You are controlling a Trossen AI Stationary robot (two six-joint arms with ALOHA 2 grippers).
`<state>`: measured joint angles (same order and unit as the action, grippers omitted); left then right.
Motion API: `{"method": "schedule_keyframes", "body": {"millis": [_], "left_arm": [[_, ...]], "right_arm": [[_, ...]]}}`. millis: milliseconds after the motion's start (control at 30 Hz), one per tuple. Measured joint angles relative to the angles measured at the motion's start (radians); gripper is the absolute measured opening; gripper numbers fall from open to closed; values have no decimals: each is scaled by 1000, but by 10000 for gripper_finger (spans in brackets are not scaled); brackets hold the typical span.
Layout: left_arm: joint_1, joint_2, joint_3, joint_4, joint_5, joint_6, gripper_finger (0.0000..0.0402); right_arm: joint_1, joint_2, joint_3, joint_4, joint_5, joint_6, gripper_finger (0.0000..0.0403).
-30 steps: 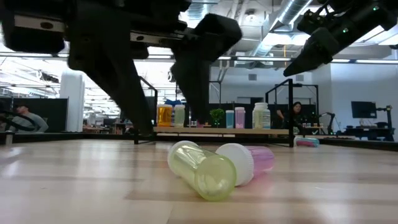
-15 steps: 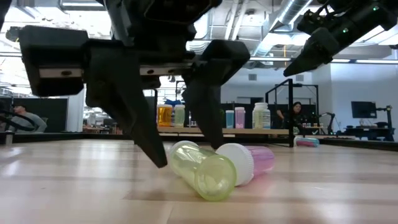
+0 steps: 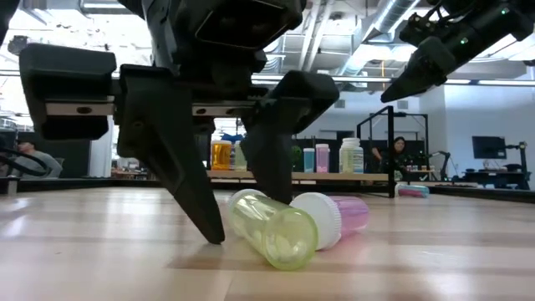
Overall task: Pick and place medicine bottles onto shelf by color
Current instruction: Put the yellow pill bottle on the shelf
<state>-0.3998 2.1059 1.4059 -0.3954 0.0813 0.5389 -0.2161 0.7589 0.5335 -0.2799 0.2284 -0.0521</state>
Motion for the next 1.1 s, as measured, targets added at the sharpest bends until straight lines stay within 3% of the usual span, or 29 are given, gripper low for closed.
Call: {"method": "schedule_keyframes", "body": {"millis": [300,400,567,733,933,1100], "left_arm": [[5,2,0,-15,32,-15,81],[13,-4,-1,-25,29,-41,77],[46,-38,-6,-102,-2,-77,105],[79,-110,-5,-193,-142,-53,106],[127,-180,-5,-279,-435,36,100],[179,-212,-2,-287,-598,121,105]], "right_arm": [[0,0,0,-2,0,0,255],[0,0,0,-2,0,0,255],[0,0,0,-3,0,0,255],[0,0,0,-3,0,0,255],[0,0,0,-3,0,0,255],[0,0,0,-3,0,-5,255]]}}
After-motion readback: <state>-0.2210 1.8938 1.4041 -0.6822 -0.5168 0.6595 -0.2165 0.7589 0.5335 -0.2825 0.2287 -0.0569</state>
